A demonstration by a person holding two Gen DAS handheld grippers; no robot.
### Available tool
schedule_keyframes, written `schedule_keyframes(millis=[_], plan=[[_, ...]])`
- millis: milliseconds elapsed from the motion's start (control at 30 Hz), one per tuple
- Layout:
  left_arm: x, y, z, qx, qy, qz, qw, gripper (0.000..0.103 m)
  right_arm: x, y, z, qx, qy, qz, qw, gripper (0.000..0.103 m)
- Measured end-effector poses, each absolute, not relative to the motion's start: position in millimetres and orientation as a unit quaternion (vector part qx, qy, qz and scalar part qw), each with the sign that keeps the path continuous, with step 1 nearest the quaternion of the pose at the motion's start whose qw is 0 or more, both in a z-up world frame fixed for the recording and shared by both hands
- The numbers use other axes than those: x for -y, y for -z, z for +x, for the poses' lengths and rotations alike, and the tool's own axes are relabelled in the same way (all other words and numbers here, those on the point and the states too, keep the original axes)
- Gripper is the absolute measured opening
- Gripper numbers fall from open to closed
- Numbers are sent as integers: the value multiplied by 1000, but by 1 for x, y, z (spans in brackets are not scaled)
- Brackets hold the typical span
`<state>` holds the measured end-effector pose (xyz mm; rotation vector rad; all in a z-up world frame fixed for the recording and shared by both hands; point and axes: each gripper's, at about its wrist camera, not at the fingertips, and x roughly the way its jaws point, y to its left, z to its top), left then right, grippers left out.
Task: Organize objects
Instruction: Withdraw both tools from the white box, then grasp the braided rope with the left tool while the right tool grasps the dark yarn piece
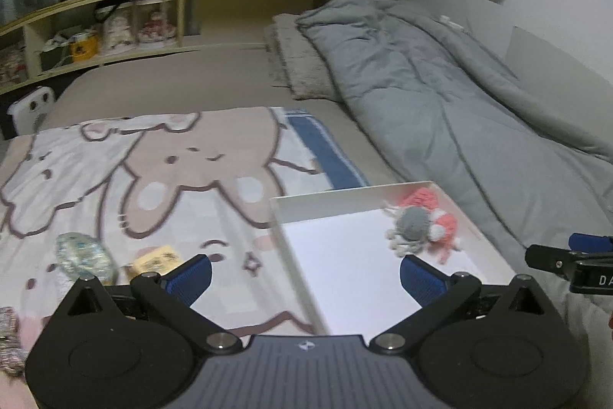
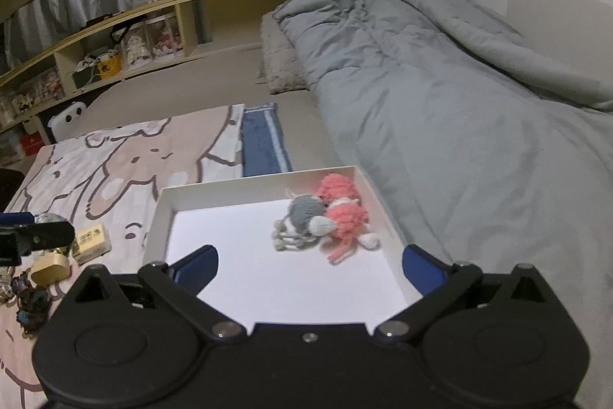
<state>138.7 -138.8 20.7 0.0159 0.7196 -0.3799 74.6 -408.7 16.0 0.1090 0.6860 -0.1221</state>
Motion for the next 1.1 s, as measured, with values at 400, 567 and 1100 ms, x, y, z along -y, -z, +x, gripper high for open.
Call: schedule_keyframes(millis=[400, 567, 1100], plan=[[43, -33, 141, -330, 120, 16, 936, 103, 337, -16, 105, -324, -12, 60, 944, 103], [4, -35, 139, -327, 82, 20, 941, 103, 299, -13, 115, -325, -51, 68, 942, 103], [-102, -7, 140, -353, -31, -21, 935, 98, 208, 2, 134, -317, -140, 99, 933, 103]])
